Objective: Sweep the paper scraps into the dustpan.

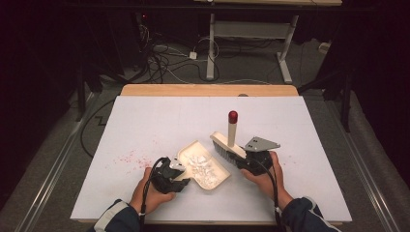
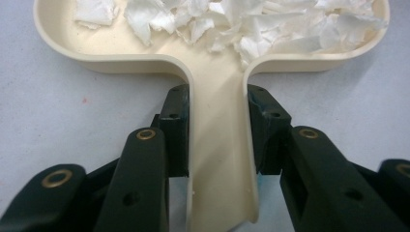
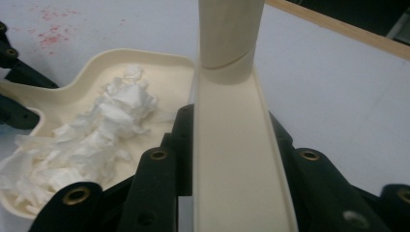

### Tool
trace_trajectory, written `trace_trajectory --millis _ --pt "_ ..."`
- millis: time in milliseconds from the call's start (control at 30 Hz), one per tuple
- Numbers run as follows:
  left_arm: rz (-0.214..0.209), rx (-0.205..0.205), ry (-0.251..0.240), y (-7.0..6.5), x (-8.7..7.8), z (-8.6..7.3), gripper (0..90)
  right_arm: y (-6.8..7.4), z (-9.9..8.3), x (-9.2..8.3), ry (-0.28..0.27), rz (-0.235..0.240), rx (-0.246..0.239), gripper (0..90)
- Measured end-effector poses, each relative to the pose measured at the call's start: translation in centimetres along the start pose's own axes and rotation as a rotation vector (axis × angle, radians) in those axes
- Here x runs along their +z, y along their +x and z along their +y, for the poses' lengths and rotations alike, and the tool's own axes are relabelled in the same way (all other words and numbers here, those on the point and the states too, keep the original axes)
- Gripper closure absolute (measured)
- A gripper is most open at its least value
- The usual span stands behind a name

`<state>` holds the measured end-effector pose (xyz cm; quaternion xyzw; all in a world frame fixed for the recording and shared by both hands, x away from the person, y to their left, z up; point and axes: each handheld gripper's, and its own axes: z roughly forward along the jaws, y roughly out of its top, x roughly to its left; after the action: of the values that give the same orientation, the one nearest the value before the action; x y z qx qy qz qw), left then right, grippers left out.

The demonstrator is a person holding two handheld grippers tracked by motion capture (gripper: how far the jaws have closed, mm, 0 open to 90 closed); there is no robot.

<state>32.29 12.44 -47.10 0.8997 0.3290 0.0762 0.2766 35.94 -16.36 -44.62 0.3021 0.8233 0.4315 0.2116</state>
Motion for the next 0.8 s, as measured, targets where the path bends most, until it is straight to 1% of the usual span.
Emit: trace_trajectory --millis 33,100,233,267,300,333,367,400,500,567,667,733,800 --pt "-0.001 0.0 0.0 0.0 0.0 0.0 63.7 0.3 0.1 0.1 -0.001 0.012 -0.016 67.7" --pt "0.0 -0.001 0.0 0.0 0.0 0.1 63.7 1.1 0.4 0.2 -0.01 0.049 -0.027 67.7" --pt "0.001 -0.002 -0.001 0.0 0.0 0.0 63.7 2.7 0.8 0.4 -0.02 0.096 -0.072 67.7" --pt "0.001 -0.002 -0.001 0.0 0.0 0.0 63.6 3.1 0.9 0.5 -0.017 0.094 -0.093 67.6" --pt "0.001 -0.002 -0.002 0.0 0.0 0.0 63.7 3.3 0.9 0.5 -0.016 0.092 -0.102 67.7" --pt "0.0 -0.002 -0.002 0.0 0.0 0.0 63.7 3.3 0.9 0.4 -0.015 0.093 -0.11 67.7" --pt "0.001 -0.004 -0.003 0.0 0.0 0.0 63.7 3.4 1.0 0.3 -0.023 0.092 -0.107 67.7" --pt "0.0 -0.004 -0.003 0.0 0.0 0.0 63.7 3.2 1.0 0.1 -0.035 0.092 -0.116 67.6" --pt "0.0 -0.003 -0.001 0.1 0.0 0.0 63.7 2.9 1.4 -0.7 -0.061 0.087 -0.087 67.6" --pt "0.0 -0.005 -0.002 0.1 -0.1 0.0 63.7 2.5 1.5 -1.2 -0.076 0.08 -0.087 67.6" --pt "0.001 -0.008 -0.003 0.2 -0.1 -0.1 63.7 1.8 1.8 -2.2 -0.1 0.072 -0.06 67.6" --pt "0.002 -0.01 -0.004 0.2 -0.2 -0.1 63.7 1.3 1.9 -2.7 -0.102 0.07 -0.058 67.6" --pt "0.004 -0.009 -0.006 0.3 -0.3 -0.1 63.6 1.0 1.9 -3.0 -0.102 0.059 -0.051 67.6"
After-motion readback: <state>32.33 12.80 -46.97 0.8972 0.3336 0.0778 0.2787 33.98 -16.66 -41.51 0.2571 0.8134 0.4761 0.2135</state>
